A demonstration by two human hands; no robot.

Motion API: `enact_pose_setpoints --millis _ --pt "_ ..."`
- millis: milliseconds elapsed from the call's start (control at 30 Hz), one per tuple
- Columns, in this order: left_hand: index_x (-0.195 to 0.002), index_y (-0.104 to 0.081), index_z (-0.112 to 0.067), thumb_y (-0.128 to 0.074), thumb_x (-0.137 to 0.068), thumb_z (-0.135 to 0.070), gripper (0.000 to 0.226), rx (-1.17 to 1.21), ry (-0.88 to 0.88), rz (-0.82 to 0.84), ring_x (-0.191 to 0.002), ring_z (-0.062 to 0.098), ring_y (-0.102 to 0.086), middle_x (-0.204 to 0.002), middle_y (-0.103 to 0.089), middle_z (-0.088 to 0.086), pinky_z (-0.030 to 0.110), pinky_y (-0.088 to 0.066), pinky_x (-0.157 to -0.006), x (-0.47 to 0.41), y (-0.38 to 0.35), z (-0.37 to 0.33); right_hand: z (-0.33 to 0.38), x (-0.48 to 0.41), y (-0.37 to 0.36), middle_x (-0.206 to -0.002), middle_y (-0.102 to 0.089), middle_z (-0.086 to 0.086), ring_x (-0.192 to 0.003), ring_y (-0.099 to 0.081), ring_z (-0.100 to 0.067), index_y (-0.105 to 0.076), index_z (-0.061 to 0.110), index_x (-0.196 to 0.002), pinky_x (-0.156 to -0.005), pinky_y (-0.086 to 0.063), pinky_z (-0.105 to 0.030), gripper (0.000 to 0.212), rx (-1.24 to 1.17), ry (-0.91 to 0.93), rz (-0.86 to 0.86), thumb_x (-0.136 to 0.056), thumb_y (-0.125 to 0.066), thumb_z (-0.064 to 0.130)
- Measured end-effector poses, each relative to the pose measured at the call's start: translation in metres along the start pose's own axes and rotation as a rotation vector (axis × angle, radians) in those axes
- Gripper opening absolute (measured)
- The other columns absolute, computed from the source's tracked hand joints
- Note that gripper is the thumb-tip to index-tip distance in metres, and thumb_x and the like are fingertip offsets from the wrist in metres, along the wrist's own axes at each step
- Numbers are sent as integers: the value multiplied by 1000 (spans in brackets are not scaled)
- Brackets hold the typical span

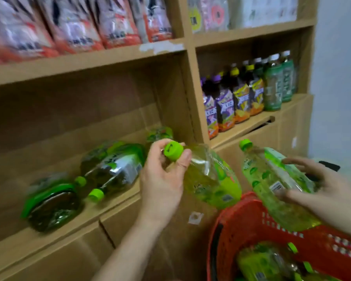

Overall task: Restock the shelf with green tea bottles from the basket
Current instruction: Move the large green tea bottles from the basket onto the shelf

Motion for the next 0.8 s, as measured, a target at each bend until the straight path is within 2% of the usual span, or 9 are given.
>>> enact_pose_setpoints --millis 133,200,300,400,533,600,667,733,800 --pt "-105 -55 -16 -67 -85 -33 29 65 -12 -294 -87 11 -65 -96 -69 -1 40 -54 -85 -46 86 2 86 -13 -24 -119 -57 6 -108 -47 -9 -58 43 -112 -83 -34 -27 61 -45 225 12 -59 -85 31" --pt "-104 -53 -18 -67 -86 -34 28 86 19 -404 -83 13 -62 -94 -66 2 45 -53 -85 -64 111 19 121 -20 -41 -115 -55 4 -105 -45 -9 -57 38 -116 -83 -33 -27 62 -38 315 18 -61 -83 31" --pt "-103 -50 -21 -65 -89 -26 21 148 129 -533 -85 14 -61 -93 -63 0 33 -50 -82 -85 131 49 161 -34 -65 -110 -52 1 -104 -48 -13 -57 35 -118 -79 -32 -23 62 21 380 27 -61 -82 33" --pt "-106 -47 -22 -63 -90 -27 23 170 259 -623 -90 17 -59 -96 -61 0 27 -46 -80 -97 145 73 197 -54 -88 -112 -55 -2 -107 -53 -19 -57 34 -119 -82 -41 -28 64 107 425 34 -60 -78 42" --pt "-99 -46 -20 -65 -88 -31 24 -104 463 -497 -84 26 -56 -87 -55 3 30 -37 -70 -107 160 104 234 -90 -123 -120 -54 -7 -100 -59 -25 -54 34 -125 -80 -48 -34 68 203 422 41 -61 -72 50" --pt "-84 -48 -24 -65 -85 -17 18 -314 451 -343 -87 32 -60 -85 -59 1 33 -44 -69 -114 164 111 246 -108 -142 -121 -56 -7 -96 -62 -25 -52 34 -129 -77 -48 -33 72 240 391 57 -61 -70 52" --pt "-81 -54 -32 -53 -85 -2 29 -522 396 -155 -90 26 -62 -89 -64 -4 32 -48 -72 -117 156 112 250 -125 -164 -114 -61 -6 -91 -65 -24 -52 29 -130 -77 -53 -34 76 284 353 87 -61 -69 54" --pt "-104 -61 -38 -47 -88 -7 37 -736 305 54 -99 23 -61 -104 -66 -4 31 -50 -79 -121 132 106 248 -137 -179 -108 -63 -3 -87 -65 -22 -53 21 -128 -77 -56 -36 70 322 321 116 -68 -70 53" --pt "-132 -47 -42 -43 -93 -19 45 -911 254 226 -109 25 -58 -119 -63 1 35 -50 -88 -125 107 108 248 -144 -186 -99 -64 -2 -83 -65 -19 -56 15 -123 -74 -55 -32 51 323 328 127 -81 -67 42"
Point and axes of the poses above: each hand's wrist, its own x-axis away from the middle knuckle, its own y-axis out of the back of the hand, z = x × y, the point moved 9 cm from there along -x, towards the middle knuckle
